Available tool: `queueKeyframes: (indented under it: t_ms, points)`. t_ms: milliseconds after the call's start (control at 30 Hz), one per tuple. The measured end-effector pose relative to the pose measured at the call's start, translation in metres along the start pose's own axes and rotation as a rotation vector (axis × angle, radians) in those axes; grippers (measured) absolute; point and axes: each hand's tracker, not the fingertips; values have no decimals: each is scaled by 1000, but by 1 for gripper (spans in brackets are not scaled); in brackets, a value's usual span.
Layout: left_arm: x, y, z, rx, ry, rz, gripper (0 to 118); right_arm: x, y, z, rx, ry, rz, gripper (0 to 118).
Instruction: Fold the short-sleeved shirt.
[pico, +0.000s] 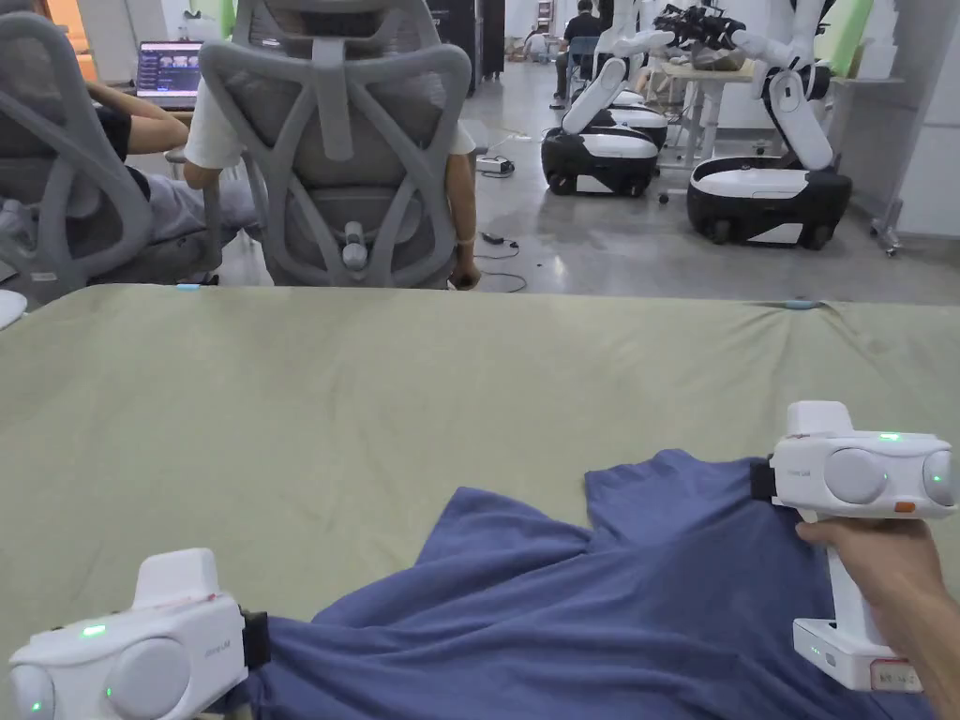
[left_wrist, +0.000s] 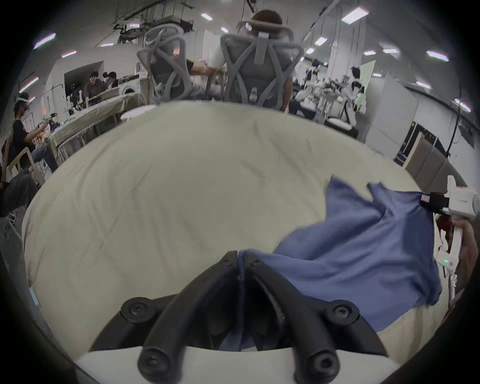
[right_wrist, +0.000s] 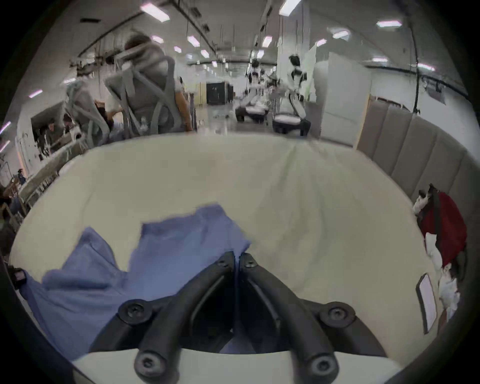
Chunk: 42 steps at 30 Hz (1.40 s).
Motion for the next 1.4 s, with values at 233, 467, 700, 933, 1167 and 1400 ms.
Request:
queueKeyframes:
  t_ms: [233, 467, 700, 933, 1167, 1400]
  points:
    - [57, 109, 40, 213, -74, -96, 3, -10, 77, 103, 249, -10, 13, 3]
    - [101, 212, 69, 401, -120, -124, 3, 8, 159, 165, 401, -54, 16, 3]
    - [129, 289, 88, 470, -110, -138, 3, 21, 225, 186, 482, -130, 35, 3]
    - [139, 362, 104, 544, -61, -143, 3, 28, 300, 197, 575, -119, -18, 3]
    - [140, 410, 109, 599, -9, -160, 3, 26, 349, 210, 634, -91, -55, 3]
    - [140, 429, 111, 648, 19, -180, 3, 21, 372, 224, 671, -109, -44, 3]
